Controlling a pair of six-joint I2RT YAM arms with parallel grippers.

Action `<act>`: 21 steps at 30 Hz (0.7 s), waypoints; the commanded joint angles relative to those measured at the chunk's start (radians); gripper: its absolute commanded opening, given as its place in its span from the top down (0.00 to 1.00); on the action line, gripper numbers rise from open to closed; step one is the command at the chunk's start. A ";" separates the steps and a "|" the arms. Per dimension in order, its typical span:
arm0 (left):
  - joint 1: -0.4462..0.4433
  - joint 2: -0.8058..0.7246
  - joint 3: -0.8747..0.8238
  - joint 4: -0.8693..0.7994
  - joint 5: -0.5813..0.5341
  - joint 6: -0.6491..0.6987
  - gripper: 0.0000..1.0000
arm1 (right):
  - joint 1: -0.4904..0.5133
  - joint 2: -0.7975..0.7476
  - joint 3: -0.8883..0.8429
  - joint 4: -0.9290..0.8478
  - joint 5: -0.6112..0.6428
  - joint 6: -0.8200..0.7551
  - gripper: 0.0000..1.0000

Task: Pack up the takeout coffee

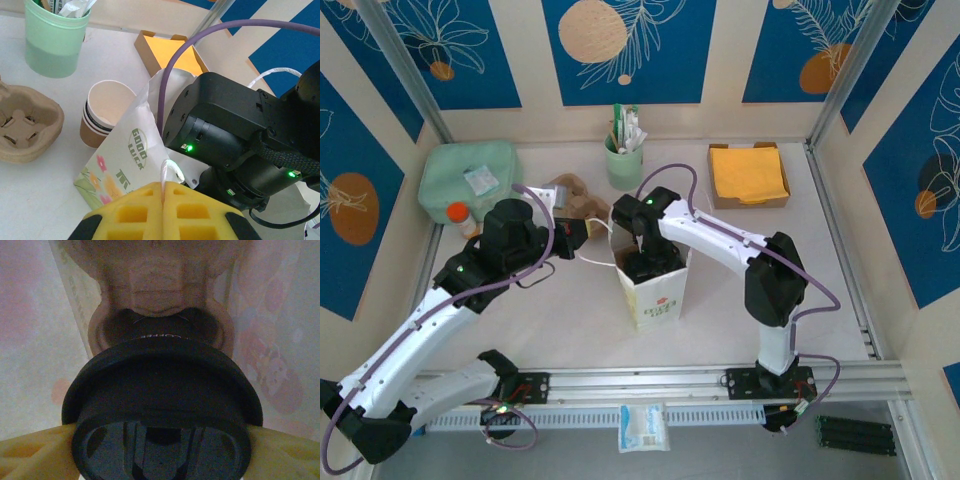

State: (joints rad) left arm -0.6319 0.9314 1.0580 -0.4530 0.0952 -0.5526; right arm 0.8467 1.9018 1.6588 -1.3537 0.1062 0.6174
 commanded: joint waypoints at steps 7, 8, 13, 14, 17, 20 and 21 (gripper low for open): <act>0.008 -0.006 -0.002 0.007 -0.005 -0.003 1.00 | 0.023 0.109 -0.017 0.034 0.062 0.012 0.13; 0.008 -0.005 -0.002 0.005 -0.004 -0.003 1.00 | 0.026 0.106 -0.012 0.031 0.062 0.012 0.13; 0.008 -0.007 -0.002 0.004 -0.005 -0.004 1.00 | 0.035 0.095 0.014 0.012 0.069 0.012 0.09; 0.009 -0.006 -0.001 0.005 -0.003 -0.006 1.00 | 0.037 0.093 0.019 0.009 0.069 0.013 0.08; 0.009 -0.007 0.000 0.003 -0.003 -0.006 1.00 | 0.041 0.086 0.027 0.002 0.069 0.012 0.06; 0.009 -0.006 0.001 0.002 -0.005 -0.006 1.00 | 0.043 0.083 0.033 -0.004 0.070 0.013 0.04; 0.008 -0.007 0.001 0.000 -0.005 -0.006 1.00 | 0.044 0.082 0.035 -0.005 0.072 0.013 0.04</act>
State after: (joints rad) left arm -0.6319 0.9314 1.0580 -0.4530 0.0948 -0.5526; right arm 0.8806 1.9362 1.7081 -1.3888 0.1837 0.6289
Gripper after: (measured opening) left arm 0.059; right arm 0.960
